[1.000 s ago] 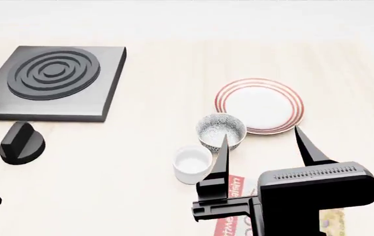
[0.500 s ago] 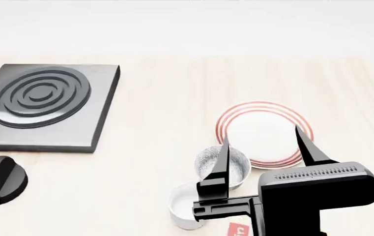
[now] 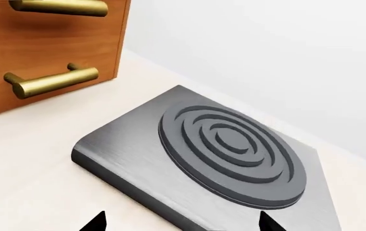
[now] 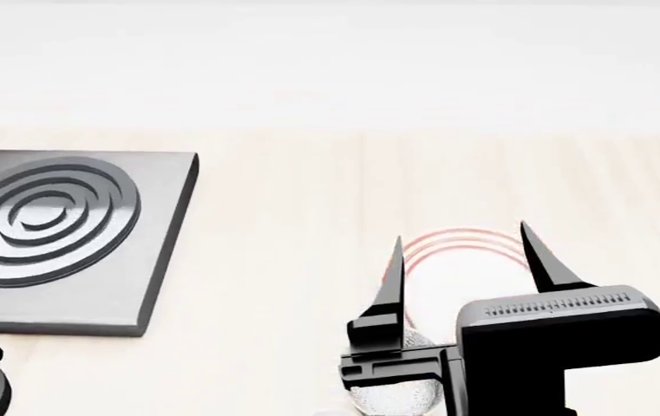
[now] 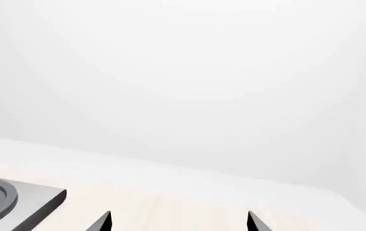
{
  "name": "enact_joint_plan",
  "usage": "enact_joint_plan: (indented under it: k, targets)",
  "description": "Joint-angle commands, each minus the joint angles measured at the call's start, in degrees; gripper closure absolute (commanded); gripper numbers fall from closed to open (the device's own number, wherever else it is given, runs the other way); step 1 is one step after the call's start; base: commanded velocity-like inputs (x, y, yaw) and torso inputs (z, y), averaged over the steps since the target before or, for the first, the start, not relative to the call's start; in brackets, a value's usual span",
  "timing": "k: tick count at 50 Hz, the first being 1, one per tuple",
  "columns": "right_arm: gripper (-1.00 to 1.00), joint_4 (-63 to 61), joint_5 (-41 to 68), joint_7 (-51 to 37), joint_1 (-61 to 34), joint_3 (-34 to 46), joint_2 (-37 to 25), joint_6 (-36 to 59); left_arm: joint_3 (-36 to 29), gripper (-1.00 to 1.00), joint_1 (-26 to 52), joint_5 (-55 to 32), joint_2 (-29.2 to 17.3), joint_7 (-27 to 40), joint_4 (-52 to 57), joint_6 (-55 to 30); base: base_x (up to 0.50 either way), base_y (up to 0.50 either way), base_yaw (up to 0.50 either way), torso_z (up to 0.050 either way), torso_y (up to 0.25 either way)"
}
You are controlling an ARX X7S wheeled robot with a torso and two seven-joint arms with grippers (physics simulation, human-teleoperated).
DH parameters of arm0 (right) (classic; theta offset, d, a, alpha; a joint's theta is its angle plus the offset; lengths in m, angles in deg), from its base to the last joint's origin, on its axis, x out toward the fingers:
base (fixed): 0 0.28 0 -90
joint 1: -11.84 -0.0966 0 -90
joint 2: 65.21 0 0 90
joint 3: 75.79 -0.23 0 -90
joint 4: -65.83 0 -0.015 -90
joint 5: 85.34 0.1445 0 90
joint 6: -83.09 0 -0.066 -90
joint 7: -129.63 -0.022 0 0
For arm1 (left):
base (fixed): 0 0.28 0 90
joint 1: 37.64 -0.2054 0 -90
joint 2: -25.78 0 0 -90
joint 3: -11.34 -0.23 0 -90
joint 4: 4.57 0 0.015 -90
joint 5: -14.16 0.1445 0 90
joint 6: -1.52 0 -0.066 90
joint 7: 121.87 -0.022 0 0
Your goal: Pick the akita bowl between the plate and the ramekin and place it on the plate.
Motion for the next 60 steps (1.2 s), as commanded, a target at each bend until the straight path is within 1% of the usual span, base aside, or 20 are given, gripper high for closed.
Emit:
enact_joint_plan:
  k: [1,20,22,25,29,35,44,46,47,49,50,52,53,59,60]
  targets:
    - [-1.0,1.55,0.28,-0.31,0.13,-0.16,0.24,-1.07,-0.12,-1.0,0.08,-0.23,-0.08,0.19,-0.24,0.08,0.31,0.0,0.0,0.0,0.0]
    - [-1.0,4.35,1.0,-0.7,-0.39,0.14,0.77,-1.36,-0.56,-1.0,0.31,-0.34,-0.22,0.23,-0.83,0.54,0.13,0.0,0.0,0.0,0.0]
    - [-1.0,5.49,0.47,-1.84,-1.19,0.49,0.99,1.31,-0.65,-1.0,0.35,-0.29,-0.24,0.19,-0.97,0.68,0.0,0.0,0.0,0.0,0.0]
    - [-1.0,6.15,1.92,-1.46,-1.32,-0.5,1.67,1.06,-0.7,-1.0,0.53,-0.27,-0.24,0.11,-1.42,0.91,0.0,0.0,0.0,0.0,0.0]
    - [-1.0,7.11,3.34,-2.31,-2.4,-1.35,2.44,4.85,-0.79,-1.0,0.58,-0.29,-0.29,0.28,-1.35,0.84,0.0,0.0,0.0,0.0,0.0]
    - [-1.0,8.33,6.67,-2.12,-3.17,-3.58,3.81,7.79,-0.79,-1.0,0.42,-0.39,-0.39,0.34,-1.23,0.97,0.0,0.0,0.0,0.0,0.0]
    - [-1.0,10.01,7.31,-3.4,-4.27,-4.41,4.05,10.33,-0.87,-1.0,-0.1,-0.5,-0.48,0.59,-0.57,0.99,0.0,0.0,0.0,0.0,0.0]
    - [-1.0,9.89,7.86,-3.23,-5.21,-3.86,3.8,12.34,-0.85,-1.0,-0.25,-0.62,-0.54,0.71,-0.26,0.85,0.0,0.0,0.0,0.0,0.005]
    - [-1.0,9.91,8.3,-3.6,-5.95,-3.72,3.61,15.22,-0.84,-1.0,-0.25,-0.65,-0.54,0.75,-0.26,0.82,0.0,0.0,0.0,0.0,0.0]
    - [-1.0,10.32,8.38,-3.4,-6.13,-3.91,3.69,14.34,-0.82,-1.0,-0.27,-0.77,-0.56,0.83,-0.16,0.7,0.0,0.0,0.0,0.0,0.0]
    - [-1.0,10.29,8.95,-3.97,-6.8,-4.04,3.69,17.34,-0.84,-1.0,-0.27,-0.78,-0.56,0.88,-0.12,0.68,0.0,0.0,0.0,0.0,0.0]
    - [-1.0,11.45,8.77,-3.53,-7.11,-3.75,3.38,16.66,-0.84,-1.0,-0.34,-0.83,-0.59,0.95,0.0,0.66,0.0,0.0,0.0,0.0,0.0]
    - [-1.0,11.69,9.4,-4.21,-7.67,-4.29,3.65,19.45,-0.86,-1.0,-0.28,-0.82,-0.59,0.97,-0.13,0.68,0.0,0.0,0.0,0.0,0.0]
    - [-1.0,13.51,8.26,-3.8,-8.69,-2.44,2.45,18.61,-0.89,-1.0,-0.26,-1.0,-0.65,1.21,0.03,0.53,0.0,0.0,0.0,0.0,0.0]
    - [-1.0,13.74,7.56,-5.4,-8.74,-2.73,2.96,19.33,-0.92,-1.0,-0.24,-0.97,-0.63,1.17,-0.09,0.65,0.0,0.0,0.0,0.0,0.0]
